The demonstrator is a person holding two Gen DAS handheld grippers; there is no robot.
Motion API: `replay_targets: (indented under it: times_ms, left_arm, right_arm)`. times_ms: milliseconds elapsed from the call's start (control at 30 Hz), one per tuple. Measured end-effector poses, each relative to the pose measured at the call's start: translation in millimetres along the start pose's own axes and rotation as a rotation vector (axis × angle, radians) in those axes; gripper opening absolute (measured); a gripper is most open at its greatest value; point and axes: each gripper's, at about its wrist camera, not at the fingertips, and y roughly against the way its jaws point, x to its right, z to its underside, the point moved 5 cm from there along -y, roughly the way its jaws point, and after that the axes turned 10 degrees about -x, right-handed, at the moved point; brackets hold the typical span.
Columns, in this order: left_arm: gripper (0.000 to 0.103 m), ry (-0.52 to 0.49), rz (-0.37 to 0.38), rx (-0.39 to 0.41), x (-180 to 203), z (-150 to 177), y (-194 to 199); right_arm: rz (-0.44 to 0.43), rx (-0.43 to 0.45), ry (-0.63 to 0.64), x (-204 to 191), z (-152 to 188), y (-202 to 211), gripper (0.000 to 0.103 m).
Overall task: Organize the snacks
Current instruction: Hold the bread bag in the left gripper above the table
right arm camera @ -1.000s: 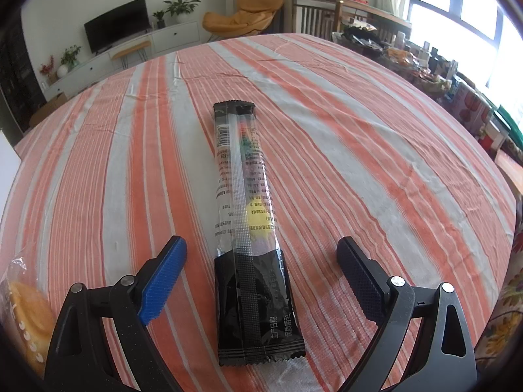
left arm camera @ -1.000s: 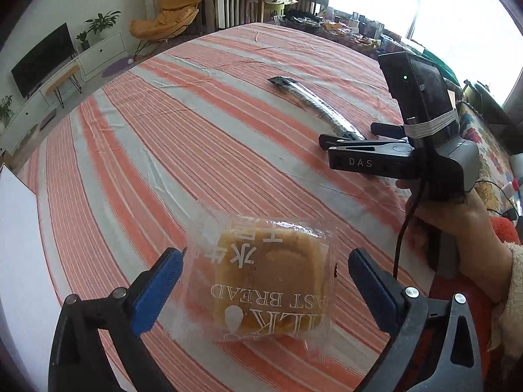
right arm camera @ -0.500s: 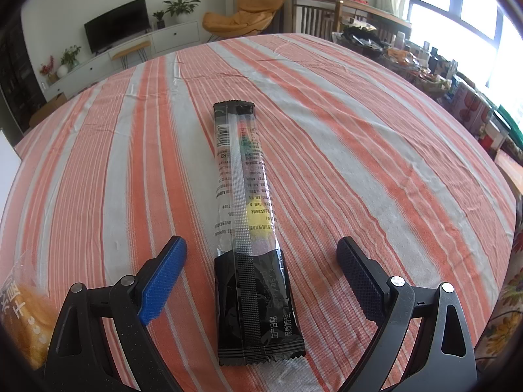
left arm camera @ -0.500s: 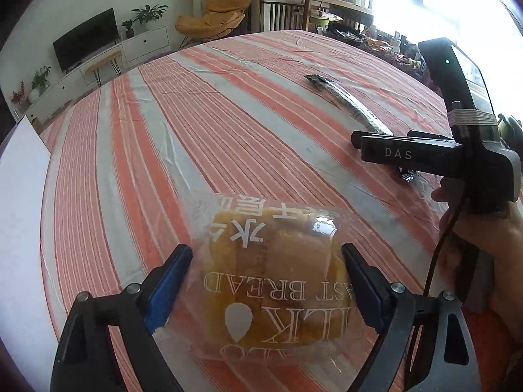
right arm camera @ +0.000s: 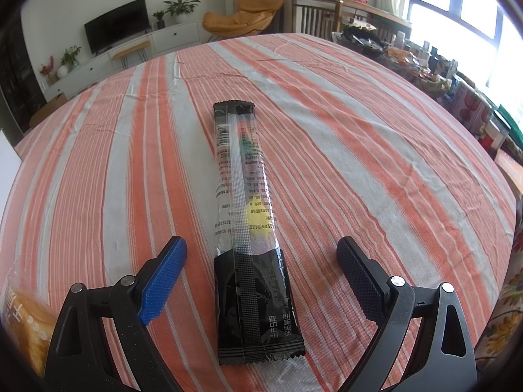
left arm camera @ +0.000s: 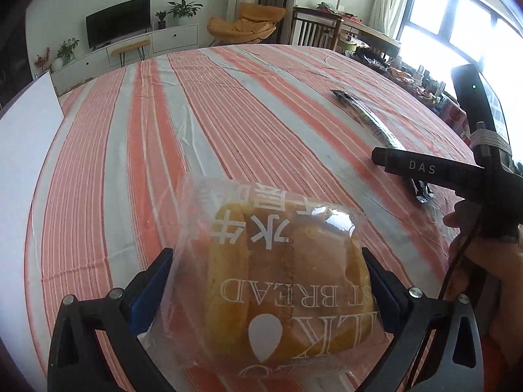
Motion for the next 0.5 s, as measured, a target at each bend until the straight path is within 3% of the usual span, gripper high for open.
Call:
replay_targets:
  times_ms: [500]
  left_arm:
    - [0.103,0.001,-0.001,0.003,-0.2,1.2,-3.1]
  right_arm:
    - [0.000,0.000,0.000,0.1,0.2,0.0,0.095]
